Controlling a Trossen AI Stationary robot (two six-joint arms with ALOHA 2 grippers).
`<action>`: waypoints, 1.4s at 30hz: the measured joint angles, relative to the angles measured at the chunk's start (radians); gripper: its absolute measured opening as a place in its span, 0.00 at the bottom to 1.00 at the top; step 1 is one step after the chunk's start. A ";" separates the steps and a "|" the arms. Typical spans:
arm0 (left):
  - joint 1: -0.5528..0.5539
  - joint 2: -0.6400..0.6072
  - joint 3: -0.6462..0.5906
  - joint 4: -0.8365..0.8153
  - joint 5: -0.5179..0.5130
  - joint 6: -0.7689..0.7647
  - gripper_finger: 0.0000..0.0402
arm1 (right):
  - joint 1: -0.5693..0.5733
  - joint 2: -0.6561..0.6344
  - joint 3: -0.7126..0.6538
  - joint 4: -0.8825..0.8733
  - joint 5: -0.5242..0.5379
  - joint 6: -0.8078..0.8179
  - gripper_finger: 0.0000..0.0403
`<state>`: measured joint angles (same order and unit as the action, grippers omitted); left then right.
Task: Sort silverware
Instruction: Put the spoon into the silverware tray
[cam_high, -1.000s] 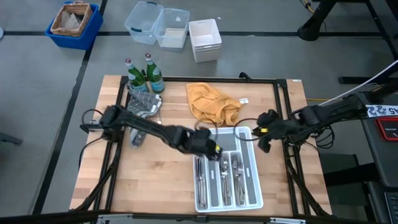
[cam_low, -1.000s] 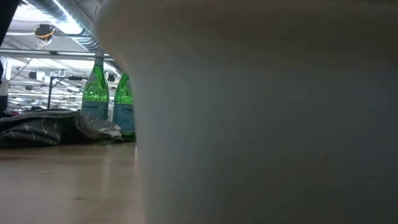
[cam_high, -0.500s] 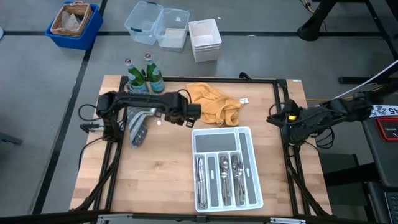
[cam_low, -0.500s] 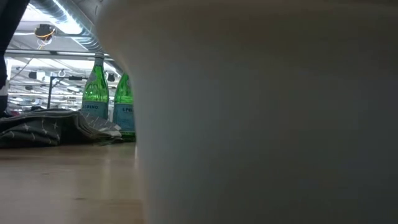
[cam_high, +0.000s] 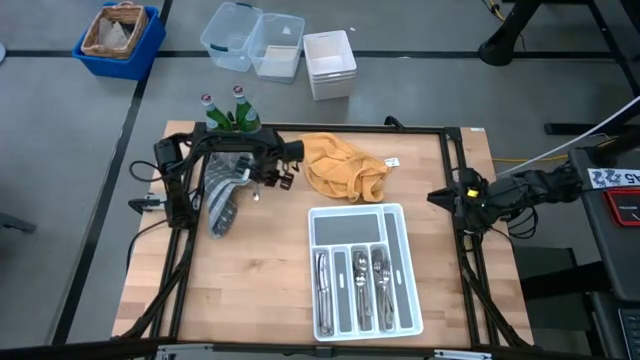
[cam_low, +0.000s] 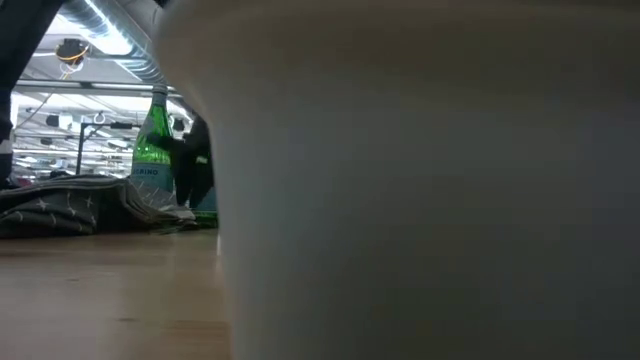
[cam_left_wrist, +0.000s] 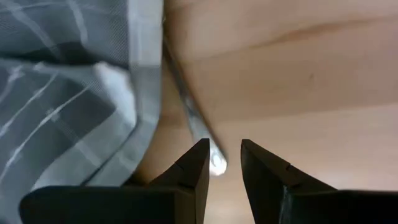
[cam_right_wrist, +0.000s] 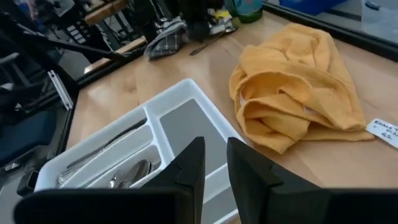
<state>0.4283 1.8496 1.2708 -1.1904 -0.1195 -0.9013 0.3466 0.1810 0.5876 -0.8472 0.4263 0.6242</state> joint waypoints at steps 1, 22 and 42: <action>0.015 0.000 -0.018 0.024 0.007 0.012 0.20 | 0.000 -0.012 -0.002 0.000 0.000 -0.003 0.18; 0.202 0.000 -0.098 0.145 -0.071 0.019 0.20 | 0.000 -0.071 -0.002 -0.024 0.000 -0.029 0.18; 0.246 0.000 -0.098 0.224 -0.020 0.007 0.20 | 0.000 -0.071 -0.002 -0.024 0.000 -0.029 0.18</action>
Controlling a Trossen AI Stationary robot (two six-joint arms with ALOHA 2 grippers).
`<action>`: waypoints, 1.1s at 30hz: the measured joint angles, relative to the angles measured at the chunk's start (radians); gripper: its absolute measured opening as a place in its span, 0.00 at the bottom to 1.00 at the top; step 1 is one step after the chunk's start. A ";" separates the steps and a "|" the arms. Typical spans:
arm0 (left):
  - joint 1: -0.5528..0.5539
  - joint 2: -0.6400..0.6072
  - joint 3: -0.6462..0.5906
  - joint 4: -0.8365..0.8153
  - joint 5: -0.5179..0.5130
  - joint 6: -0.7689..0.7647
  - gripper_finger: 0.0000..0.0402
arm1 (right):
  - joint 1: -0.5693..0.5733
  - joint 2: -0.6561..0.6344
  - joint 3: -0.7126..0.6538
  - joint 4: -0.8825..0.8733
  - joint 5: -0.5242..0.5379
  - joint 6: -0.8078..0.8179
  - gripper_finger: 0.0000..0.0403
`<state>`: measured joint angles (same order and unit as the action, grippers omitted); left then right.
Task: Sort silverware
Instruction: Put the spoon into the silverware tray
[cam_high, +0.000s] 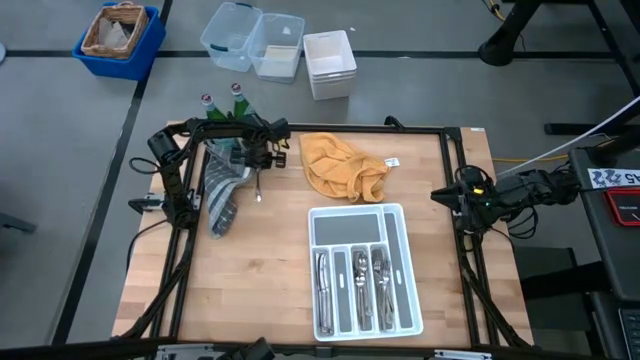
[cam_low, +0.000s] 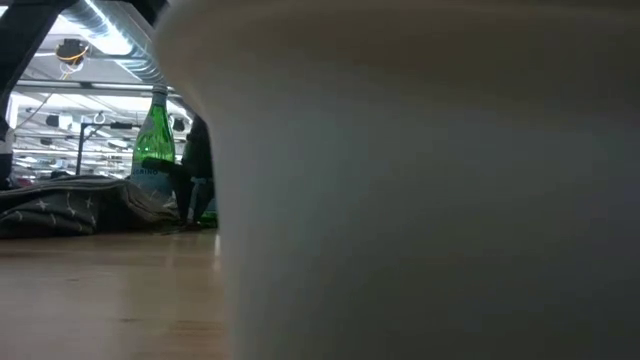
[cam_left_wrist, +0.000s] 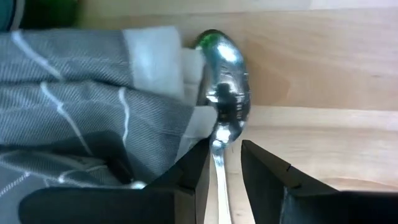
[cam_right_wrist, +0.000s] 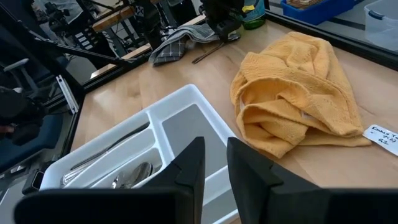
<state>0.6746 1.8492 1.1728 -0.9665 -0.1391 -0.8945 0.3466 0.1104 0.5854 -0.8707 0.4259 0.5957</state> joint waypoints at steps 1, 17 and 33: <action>0.000 0.000 0.000 -0.007 0.002 -0.017 0.20 | 0.000 0.000 0.000 0.000 0.000 0.000 0.18; -0.066 -0.018 -0.003 -0.042 -0.023 -0.051 0.20 | 0.000 0.000 0.000 0.000 0.000 0.000 0.18; -0.067 -0.026 -0.120 0.085 -0.024 -0.123 0.20 | 0.000 0.000 0.001 0.001 0.000 0.000 0.18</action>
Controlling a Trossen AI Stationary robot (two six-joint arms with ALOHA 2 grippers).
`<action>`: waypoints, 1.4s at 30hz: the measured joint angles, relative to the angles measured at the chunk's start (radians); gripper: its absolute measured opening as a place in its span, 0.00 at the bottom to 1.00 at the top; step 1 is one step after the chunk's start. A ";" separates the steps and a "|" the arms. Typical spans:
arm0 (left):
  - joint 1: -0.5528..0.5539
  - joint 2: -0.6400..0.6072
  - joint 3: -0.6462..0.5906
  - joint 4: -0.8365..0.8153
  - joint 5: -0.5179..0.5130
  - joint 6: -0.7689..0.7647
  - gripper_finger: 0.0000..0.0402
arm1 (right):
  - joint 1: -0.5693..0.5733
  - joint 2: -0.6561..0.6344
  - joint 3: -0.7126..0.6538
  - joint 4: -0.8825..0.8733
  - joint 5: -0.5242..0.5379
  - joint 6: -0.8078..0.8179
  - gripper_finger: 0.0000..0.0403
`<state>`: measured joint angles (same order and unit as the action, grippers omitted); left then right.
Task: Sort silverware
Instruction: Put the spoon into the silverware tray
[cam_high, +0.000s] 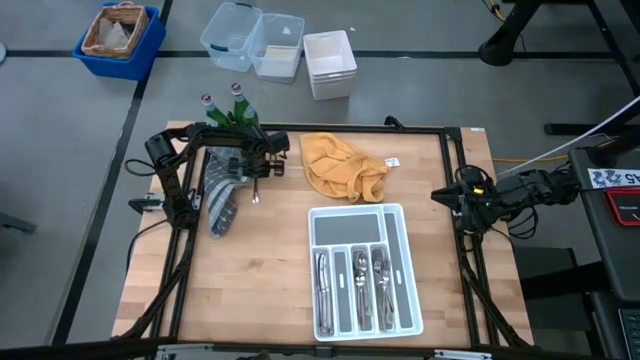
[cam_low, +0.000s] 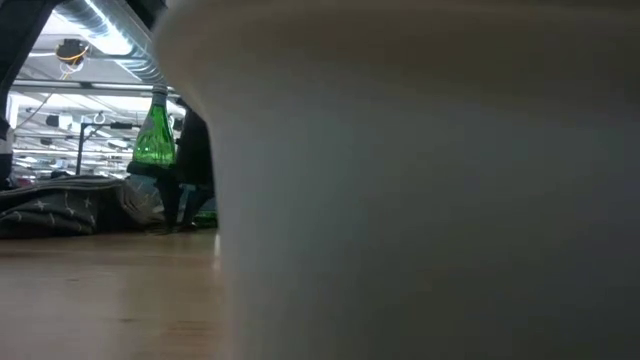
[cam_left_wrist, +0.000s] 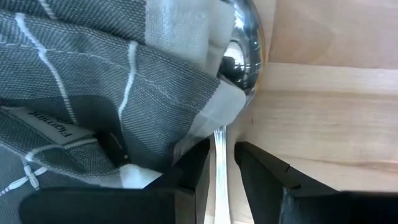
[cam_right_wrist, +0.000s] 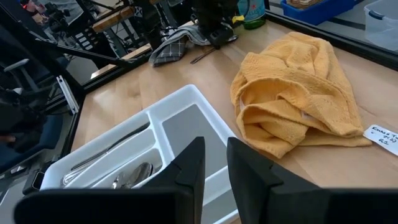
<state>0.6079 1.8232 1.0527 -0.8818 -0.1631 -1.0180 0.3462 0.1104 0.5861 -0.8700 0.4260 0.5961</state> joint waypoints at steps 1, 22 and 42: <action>0.000 -0.002 0.001 0.000 0.000 0.000 0.20 | 0.000 0.000 0.000 0.000 0.000 0.000 0.18; 0.005 -0.004 0.000 0.008 0.029 0.004 0.03 | 0.000 0.000 0.000 -0.001 0.000 0.000 0.18; -0.142 -0.180 -0.002 0.229 0.128 -0.074 0.00 | 0.000 0.000 0.000 -0.050 0.000 0.000 0.18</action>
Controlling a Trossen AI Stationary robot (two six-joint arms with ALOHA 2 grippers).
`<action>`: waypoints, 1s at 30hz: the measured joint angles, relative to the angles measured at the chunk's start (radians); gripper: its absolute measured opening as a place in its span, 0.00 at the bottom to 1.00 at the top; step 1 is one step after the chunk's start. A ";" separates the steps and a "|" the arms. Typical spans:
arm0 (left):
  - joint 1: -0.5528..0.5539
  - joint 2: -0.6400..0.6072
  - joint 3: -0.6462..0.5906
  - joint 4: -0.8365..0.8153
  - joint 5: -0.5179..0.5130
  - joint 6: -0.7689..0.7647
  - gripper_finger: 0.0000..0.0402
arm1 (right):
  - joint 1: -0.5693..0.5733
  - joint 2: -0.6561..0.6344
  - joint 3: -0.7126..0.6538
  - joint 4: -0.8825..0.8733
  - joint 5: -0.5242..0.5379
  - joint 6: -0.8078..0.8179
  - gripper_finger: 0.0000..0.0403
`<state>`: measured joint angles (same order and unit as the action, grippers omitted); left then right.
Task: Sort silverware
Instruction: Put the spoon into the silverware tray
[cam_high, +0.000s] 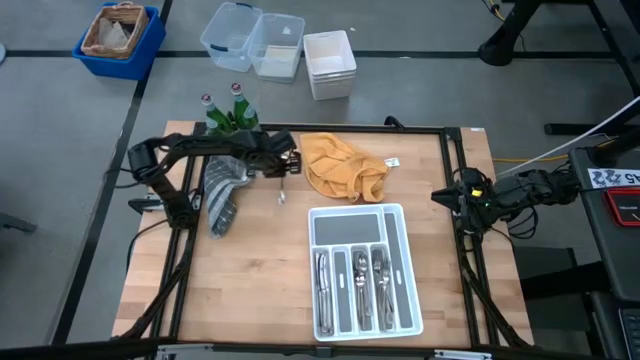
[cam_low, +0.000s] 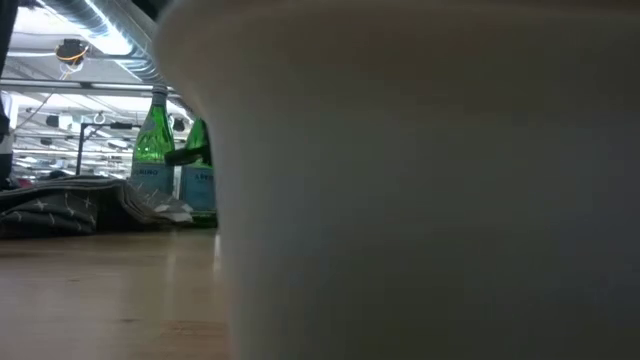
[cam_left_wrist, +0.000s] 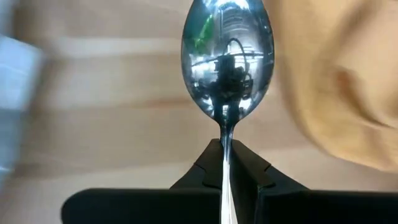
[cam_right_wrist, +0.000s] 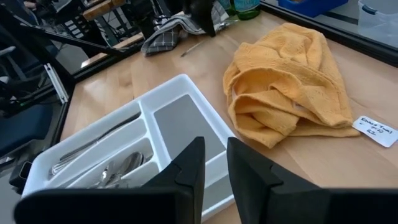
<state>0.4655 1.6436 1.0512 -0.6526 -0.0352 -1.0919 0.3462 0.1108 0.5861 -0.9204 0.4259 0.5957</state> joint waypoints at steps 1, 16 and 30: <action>-0.014 -0.012 0.000 0.020 0.010 -0.012 0.00 | 0.000 0.000 0.000 -0.001 0.000 0.000 0.18; -0.454 -0.047 0.000 0.469 -0.079 -0.326 0.00 | 0.000 -0.109 0.003 -0.046 -0.064 -0.071 0.18; -0.688 0.001 0.002 0.762 -0.408 -0.509 0.00 | 0.000 -0.107 -0.156 0.569 -0.317 -0.269 0.18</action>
<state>-0.2227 1.6444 1.0528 0.1095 -0.4431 -1.6009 0.3466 0.0033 0.4306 -0.3510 0.1092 0.3266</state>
